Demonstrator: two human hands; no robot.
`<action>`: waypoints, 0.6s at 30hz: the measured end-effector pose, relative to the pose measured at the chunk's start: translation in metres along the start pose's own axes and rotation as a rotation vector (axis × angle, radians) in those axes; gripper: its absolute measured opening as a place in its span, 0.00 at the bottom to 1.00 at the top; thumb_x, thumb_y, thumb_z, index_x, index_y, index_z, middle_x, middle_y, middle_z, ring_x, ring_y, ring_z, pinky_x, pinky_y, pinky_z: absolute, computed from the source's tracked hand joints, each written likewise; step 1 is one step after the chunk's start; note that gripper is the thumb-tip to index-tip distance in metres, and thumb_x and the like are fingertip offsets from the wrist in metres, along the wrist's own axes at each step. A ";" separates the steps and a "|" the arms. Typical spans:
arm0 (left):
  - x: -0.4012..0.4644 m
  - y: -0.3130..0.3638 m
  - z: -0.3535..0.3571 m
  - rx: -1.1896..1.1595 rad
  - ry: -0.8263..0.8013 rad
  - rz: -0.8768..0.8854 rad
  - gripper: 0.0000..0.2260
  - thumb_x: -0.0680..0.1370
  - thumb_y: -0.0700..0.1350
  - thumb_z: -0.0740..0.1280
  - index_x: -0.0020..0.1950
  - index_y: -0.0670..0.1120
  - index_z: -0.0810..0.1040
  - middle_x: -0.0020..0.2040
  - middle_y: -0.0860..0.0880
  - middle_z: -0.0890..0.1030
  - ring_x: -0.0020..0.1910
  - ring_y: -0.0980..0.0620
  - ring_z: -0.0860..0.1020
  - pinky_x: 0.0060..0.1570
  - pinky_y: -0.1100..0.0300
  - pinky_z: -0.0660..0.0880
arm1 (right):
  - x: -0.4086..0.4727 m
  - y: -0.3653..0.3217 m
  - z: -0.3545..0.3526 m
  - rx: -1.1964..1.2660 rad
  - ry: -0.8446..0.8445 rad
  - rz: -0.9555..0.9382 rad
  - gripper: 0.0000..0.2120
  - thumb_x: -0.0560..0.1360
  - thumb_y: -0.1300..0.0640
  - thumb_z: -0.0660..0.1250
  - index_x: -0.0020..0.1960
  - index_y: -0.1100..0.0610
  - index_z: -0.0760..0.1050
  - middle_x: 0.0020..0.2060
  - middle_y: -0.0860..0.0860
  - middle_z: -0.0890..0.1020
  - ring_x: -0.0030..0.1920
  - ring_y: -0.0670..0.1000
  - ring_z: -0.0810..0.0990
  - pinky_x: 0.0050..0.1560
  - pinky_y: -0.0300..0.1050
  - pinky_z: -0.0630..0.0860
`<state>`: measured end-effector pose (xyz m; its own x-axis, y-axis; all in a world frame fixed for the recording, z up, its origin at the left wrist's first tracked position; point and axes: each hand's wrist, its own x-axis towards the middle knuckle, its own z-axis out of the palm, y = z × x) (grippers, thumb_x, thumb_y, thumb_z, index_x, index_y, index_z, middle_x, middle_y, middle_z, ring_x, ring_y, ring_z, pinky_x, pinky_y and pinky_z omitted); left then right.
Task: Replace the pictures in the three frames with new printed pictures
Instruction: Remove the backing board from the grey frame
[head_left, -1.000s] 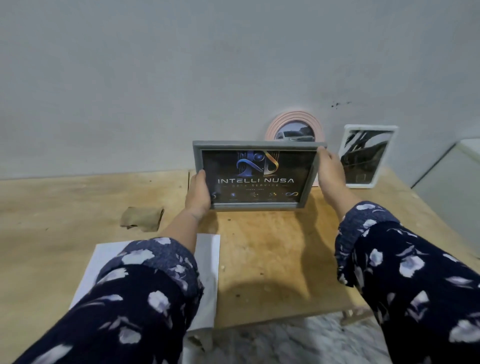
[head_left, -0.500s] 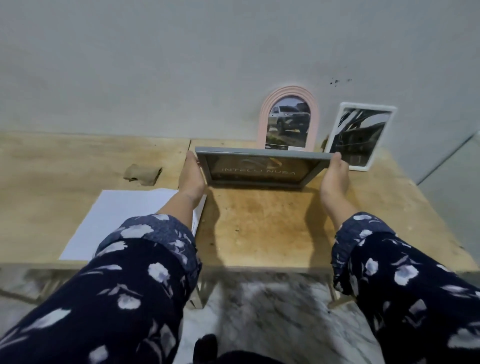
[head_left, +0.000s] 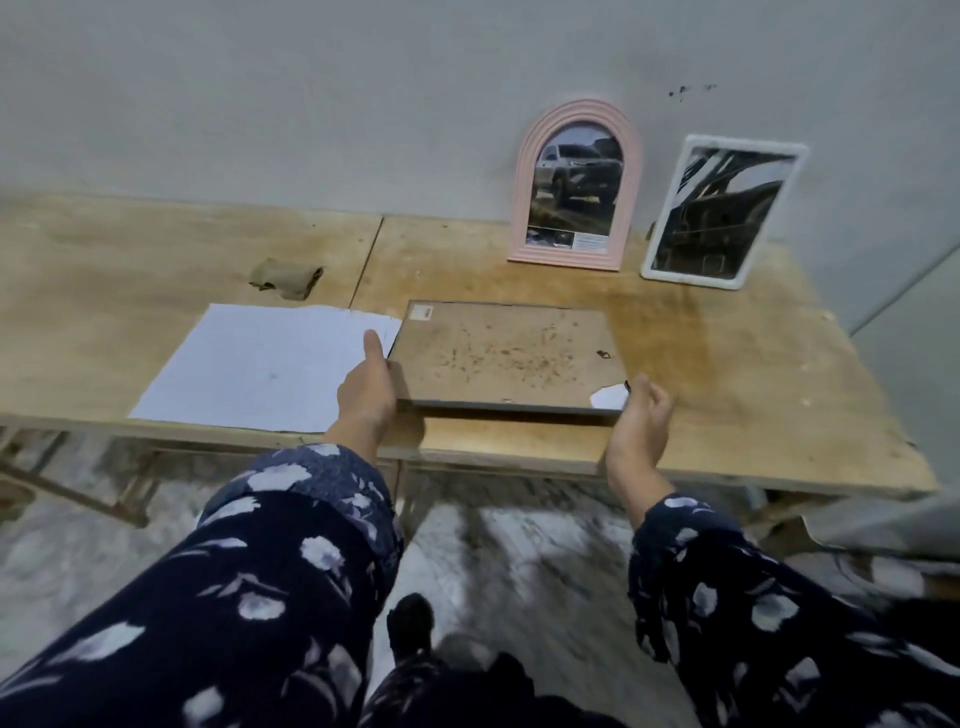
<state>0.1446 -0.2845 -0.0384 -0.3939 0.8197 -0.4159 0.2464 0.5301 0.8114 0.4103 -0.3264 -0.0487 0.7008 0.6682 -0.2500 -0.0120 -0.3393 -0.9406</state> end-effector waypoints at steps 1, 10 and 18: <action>-0.001 -0.004 0.002 0.046 0.014 -0.015 0.43 0.71 0.75 0.38 0.63 0.47 0.76 0.62 0.43 0.77 0.63 0.41 0.72 0.68 0.45 0.65 | 0.000 0.006 -0.001 -0.021 -0.015 0.003 0.22 0.79 0.42 0.55 0.66 0.54 0.68 0.61 0.51 0.77 0.60 0.54 0.74 0.55 0.47 0.68; -0.020 -0.013 0.032 0.571 0.116 0.061 0.27 0.79 0.61 0.52 0.71 0.45 0.68 0.68 0.41 0.69 0.68 0.39 0.61 0.66 0.43 0.63 | 0.011 0.036 -0.018 -0.415 -0.152 -0.092 0.19 0.79 0.54 0.59 0.70 0.52 0.65 0.65 0.52 0.73 0.65 0.56 0.70 0.67 0.56 0.67; -0.050 0.014 0.122 0.897 -0.136 0.591 0.24 0.76 0.53 0.62 0.70 0.48 0.65 0.76 0.47 0.56 0.75 0.44 0.53 0.72 0.39 0.51 | 0.030 0.066 -0.046 -0.816 -0.324 -0.685 0.21 0.78 0.65 0.55 0.71 0.63 0.68 0.70 0.57 0.70 0.70 0.56 0.69 0.70 0.51 0.66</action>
<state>0.2759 -0.2912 -0.0566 0.0879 0.9857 -0.1440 0.9451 -0.0368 0.3246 0.4634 -0.3595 -0.1072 0.1584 0.9819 0.1040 0.8620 -0.0862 -0.4995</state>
